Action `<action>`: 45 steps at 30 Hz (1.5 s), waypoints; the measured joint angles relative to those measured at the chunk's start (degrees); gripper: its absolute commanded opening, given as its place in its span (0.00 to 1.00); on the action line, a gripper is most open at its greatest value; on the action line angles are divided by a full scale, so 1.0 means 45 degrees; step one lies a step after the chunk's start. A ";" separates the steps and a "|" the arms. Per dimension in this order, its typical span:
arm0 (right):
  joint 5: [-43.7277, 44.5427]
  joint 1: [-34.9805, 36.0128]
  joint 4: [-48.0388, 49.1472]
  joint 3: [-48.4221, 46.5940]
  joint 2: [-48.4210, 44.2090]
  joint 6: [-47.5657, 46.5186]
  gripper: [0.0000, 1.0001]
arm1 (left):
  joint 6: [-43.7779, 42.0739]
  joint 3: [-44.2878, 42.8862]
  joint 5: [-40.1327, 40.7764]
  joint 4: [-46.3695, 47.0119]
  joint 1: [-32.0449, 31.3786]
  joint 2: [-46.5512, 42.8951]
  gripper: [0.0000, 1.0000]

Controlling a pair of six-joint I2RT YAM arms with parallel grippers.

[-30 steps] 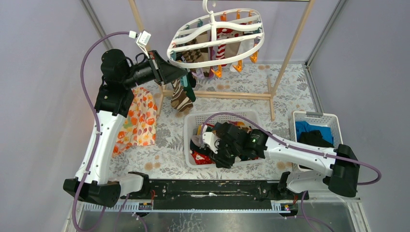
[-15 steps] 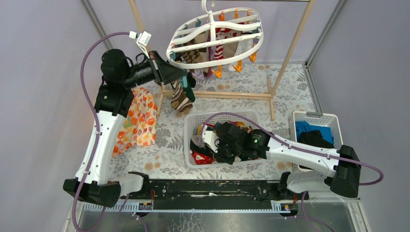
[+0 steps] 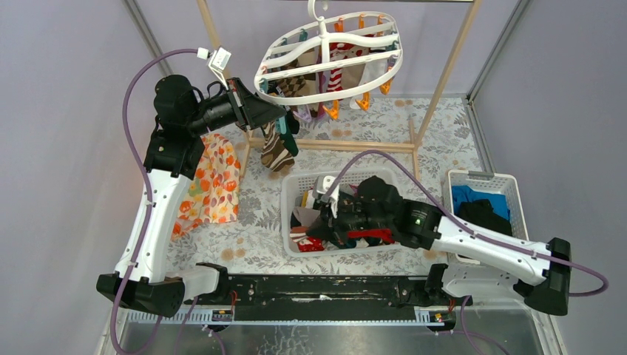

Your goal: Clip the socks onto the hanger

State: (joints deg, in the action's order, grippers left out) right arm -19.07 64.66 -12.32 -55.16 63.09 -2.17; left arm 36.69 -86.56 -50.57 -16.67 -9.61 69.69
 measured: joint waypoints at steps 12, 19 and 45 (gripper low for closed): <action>-0.1647 0.0024 0.6339 0.1821 -0.0656 0.5236 0.00 | 0.0015 -0.0214 -0.0015 -0.0015 0.0000 -0.0005 0.06; -0.1695 0.0024 0.6407 0.1389 -0.3104 0.6989 0.00 | 0.0015 -0.0214 -0.0015 -0.0015 0.0005 -0.0005 0.07; -0.2657 -0.5804 0.4022 0.3570 0.1836 0.7179 0.47 | 0.0199 -0.0214 -0.0015 0.0019 0.0005 -0.0005 0.08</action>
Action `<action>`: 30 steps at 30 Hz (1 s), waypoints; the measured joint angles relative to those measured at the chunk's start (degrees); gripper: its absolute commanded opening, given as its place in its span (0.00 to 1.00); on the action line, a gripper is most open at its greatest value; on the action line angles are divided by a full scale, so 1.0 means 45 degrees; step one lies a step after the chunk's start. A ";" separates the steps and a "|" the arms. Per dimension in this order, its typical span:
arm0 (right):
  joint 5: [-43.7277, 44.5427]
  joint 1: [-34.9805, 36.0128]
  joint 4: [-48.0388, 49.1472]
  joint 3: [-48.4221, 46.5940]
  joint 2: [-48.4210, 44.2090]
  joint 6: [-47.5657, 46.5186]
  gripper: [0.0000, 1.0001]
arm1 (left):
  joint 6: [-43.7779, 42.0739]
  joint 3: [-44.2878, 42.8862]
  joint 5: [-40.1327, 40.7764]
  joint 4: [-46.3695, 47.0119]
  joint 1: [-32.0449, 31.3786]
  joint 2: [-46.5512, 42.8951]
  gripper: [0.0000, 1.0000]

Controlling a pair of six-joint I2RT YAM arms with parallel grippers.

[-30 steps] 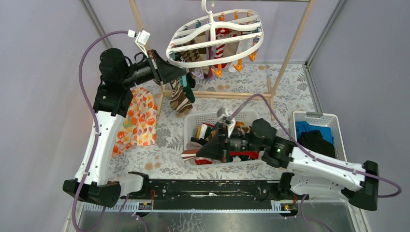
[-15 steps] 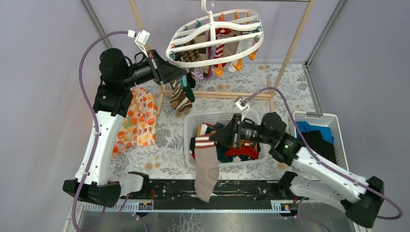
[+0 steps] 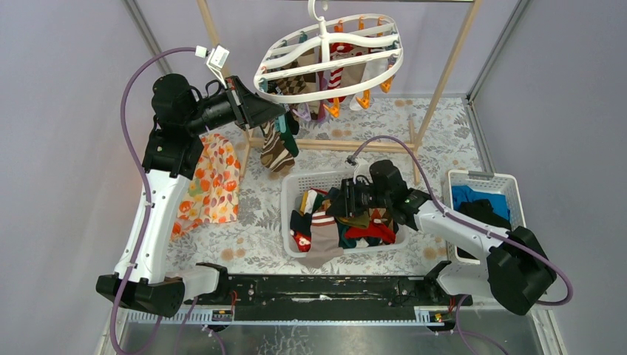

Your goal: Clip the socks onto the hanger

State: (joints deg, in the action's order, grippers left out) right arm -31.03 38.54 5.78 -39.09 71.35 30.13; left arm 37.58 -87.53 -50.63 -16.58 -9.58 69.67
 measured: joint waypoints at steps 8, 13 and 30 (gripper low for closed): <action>-0.0481 -0.0019 0.2025 0.0325 0.0670 0.1035 0.51 | -0.0015 0.0005 0.0000 0.0000 0.0000 0.0000 0.08; -0.0602 -0.0019 0.3075 0.0588 0.1253 0.1904 0.49 | -0.0015 0.0029 0.0000 0.0015 0.0000 0.0000 0.08; 0.0199 -0.0029 0.6615 0.1676 0.1438 0.3963 0.00 | -0.0024 0.0117 -0.0005 0.0049 0.0000 0.0000 0.08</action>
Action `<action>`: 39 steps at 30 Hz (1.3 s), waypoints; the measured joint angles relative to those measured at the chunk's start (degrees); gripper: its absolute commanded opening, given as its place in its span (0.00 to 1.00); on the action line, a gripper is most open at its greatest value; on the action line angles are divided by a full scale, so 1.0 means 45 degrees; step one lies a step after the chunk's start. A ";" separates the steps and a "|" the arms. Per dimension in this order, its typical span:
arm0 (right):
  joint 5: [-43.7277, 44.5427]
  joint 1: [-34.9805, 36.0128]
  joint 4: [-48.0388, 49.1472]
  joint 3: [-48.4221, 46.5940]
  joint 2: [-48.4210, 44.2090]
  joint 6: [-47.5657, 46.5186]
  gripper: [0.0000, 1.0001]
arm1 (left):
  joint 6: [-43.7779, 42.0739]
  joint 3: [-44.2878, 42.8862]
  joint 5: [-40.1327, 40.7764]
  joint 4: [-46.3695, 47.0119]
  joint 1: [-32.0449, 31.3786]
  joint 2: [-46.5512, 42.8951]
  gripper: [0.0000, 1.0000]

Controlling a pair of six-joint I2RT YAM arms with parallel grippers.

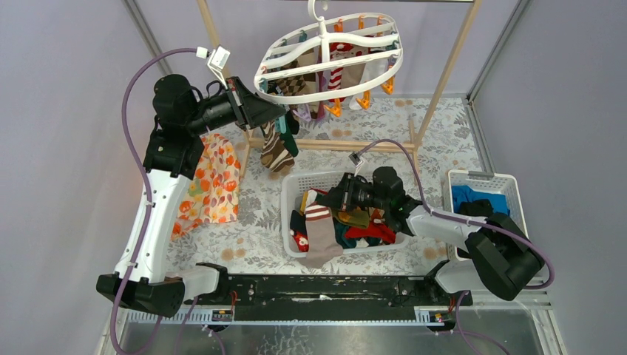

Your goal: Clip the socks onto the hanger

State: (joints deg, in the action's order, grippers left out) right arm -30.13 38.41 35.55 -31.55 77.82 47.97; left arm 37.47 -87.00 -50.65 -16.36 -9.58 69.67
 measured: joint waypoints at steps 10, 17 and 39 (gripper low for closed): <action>-0.2608 -0.0019 0.7766 -0.1355 0.0991 0.2132 0.00 | 0.0432 0.0301 -0.0359 0.0471 0.0034 0.0000 0.08; -0.3599 -0.0034 1.1351 -0.4439 0.3055 0.4104 0.00 | 0.1501 0.0661 -0.0845 0.1496 0.0068 0.0000 0.08; -0.2793 0.0403 1.2099 -0.6411 0.4041 0.4172 0.00 | 0.5513 0.2404 -0.1700 0.5819 0.0073 0.0000 0.08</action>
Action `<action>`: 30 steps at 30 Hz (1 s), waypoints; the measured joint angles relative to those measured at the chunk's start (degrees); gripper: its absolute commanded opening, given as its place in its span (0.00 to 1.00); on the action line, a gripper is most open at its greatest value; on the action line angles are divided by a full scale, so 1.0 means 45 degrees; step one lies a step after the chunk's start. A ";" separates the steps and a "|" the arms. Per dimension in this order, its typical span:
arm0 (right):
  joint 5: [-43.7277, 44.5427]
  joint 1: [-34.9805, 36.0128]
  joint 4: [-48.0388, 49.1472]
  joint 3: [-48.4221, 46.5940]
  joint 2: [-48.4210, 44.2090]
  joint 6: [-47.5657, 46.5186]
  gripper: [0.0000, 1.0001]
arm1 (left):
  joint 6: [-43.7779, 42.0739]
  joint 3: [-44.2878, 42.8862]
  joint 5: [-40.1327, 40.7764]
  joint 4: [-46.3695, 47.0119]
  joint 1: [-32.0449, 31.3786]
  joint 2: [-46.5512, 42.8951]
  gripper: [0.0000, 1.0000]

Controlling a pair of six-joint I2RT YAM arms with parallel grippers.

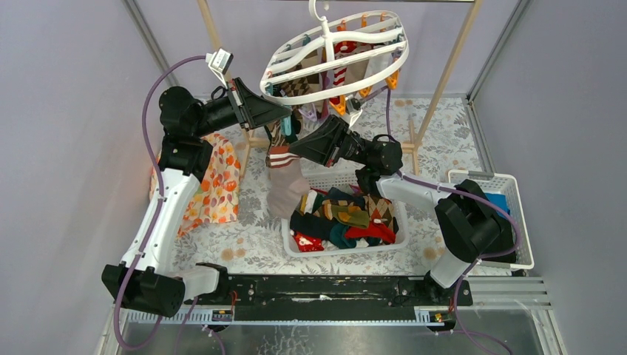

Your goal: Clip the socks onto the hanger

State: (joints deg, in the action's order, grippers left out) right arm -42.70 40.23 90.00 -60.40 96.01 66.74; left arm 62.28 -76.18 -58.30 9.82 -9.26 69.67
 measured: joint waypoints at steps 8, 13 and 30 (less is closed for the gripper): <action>0.0695 0.0136 0.0092 -0.0495 0.0024 -0.0457 0.00 | 0.0573 0.0112 -0.0063 0.0505 0.0000 0.0000 0.08; 0.1015 0.0136 0.0151 -0.0554 0.0024 -0.0787 0.00 | 0.0661 0.0112 -0.0068 0.0583 0.0000 0.0000 0.08; 0.2361 0.0146 0.0165 -0.0355 0.0024 -0.1855 0.00 | 0.0826 0.0112 -0.0102 0.0695 0.0010 -0.0053 0.08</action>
State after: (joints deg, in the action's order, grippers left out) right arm -32.08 40.88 90.74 -62.00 96.12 58.39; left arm 66.00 -75.68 -58.76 12.95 -9.21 69.43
